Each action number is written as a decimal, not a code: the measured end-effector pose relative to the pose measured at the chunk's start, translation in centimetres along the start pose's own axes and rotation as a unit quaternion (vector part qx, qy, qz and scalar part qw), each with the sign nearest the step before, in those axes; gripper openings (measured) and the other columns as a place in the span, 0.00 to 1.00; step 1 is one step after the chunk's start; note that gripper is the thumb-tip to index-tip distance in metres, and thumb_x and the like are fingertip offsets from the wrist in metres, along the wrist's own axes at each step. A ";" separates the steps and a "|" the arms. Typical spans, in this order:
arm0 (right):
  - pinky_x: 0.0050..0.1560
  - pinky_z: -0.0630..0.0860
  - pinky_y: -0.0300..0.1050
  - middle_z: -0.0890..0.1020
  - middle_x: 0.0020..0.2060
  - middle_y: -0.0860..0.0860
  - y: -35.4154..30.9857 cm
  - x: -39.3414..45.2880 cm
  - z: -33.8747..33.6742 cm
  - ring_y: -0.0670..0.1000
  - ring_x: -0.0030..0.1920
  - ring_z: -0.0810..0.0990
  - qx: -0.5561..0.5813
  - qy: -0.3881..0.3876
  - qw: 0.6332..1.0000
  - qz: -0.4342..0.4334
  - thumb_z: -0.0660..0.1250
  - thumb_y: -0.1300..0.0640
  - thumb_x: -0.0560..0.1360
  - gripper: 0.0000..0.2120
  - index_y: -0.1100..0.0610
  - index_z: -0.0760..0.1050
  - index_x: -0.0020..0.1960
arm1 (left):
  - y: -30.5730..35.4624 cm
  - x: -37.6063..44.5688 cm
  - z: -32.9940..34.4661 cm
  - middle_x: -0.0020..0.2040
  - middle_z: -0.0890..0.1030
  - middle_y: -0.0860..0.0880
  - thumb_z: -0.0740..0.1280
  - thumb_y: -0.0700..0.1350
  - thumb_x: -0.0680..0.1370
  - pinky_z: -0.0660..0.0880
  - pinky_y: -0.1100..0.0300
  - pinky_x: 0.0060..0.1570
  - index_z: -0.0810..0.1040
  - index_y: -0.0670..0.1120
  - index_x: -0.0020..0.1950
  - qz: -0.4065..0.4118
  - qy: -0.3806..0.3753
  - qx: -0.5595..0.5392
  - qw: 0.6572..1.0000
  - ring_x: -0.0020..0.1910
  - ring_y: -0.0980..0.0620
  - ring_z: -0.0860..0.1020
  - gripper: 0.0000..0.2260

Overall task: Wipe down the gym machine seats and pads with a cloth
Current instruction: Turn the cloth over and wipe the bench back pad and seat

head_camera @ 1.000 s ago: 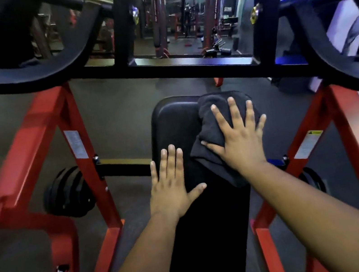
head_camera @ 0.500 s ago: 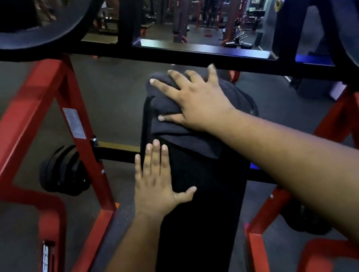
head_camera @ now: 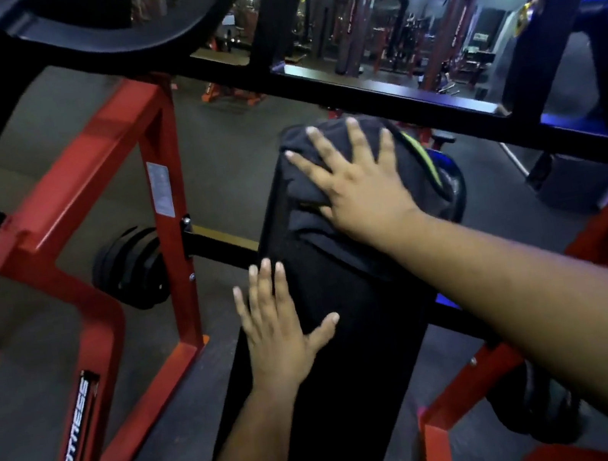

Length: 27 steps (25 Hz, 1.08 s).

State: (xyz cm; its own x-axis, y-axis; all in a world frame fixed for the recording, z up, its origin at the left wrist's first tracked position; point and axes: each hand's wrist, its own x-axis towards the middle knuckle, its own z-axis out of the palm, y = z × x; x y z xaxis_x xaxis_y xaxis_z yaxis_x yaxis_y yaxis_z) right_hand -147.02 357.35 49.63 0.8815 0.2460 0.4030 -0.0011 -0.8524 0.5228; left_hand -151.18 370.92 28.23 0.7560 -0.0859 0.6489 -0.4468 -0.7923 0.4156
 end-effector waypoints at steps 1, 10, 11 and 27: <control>0.70 0.47 0.80 0.48 0.82 0.48 -1.2 2.1 -0.3 0.69 0.79 0.46 -0.004 -0.005 1.000 -0.030 0.56 0.32 0.77 0.36 0.39 0.47 0.81 | 0.4 -1.8 0.7 0.81 0.56 0.39 0.56 0.73 0.77 0.53 0.34 0.76 0.55 0.38 0.81 -0.047 0.001 -0.001 0.999 0.81 0.40 0.53 0.47; 0.64 0.48 0.85 0.48 0.82 0.50 3.1 -10.8 2.5 0.67 0.80 0.42 -0.040 -0.012 0.998 -0.038 0.51 0.19 0.69 0.45 0.36 0.48 0.80 | 0.3 -4.0 1.6 0.82 0.51 0.39 0.50 0.74 0.77 0.54 0.33 0.76 0.51 0.37 0.81 -0.085 -0.059 0.017 0.995 0.82 0.40 0.50 0.48; 0.64 0.52 0.84 0.49 0.82 0.50 3.3 -13.1 3.0 0.67 0.80 0.43 -0.033 -0.026 0.999 -0.029 0.55 0.21 0.71 0.43 0.36 0.48 0.80 | 0.2 -4.1 1.5 0.82 0.51 0.39 0.50 0.74 0.77 0.54 0.33 0.76 0.51 0.37 0.81 -0.083 -0.059 0.013 0.995 0.82 0.40 0.50 0.48; 0.62 0.43 0.87 0.45 0.82 0.50 1.6 -8.7 2.0 0.67 0.80 0.39 -0.121 -0.012 0.988 -0.092 0.44 0.16 0.67 0.47 0.36 0.45 0.80 | -0.2 -4.5 2.7 0.82 0.50 0.39 0.56 0.72 0.77 0.53 0.34 0.76 0.49 0.38 0.82 -0.068 0.007 0.009 0.998 0.82 0.40 0.49 0.47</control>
State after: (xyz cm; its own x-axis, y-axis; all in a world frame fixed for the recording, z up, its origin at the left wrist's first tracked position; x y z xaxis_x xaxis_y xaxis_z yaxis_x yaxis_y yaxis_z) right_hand -153.75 352.87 45.47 0.8880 0.3735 0.2681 0.0498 -0.6578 0.7516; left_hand -153.18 369.79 23.56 0.8019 0.0307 0.5966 -0.3321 -0.8072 0.4879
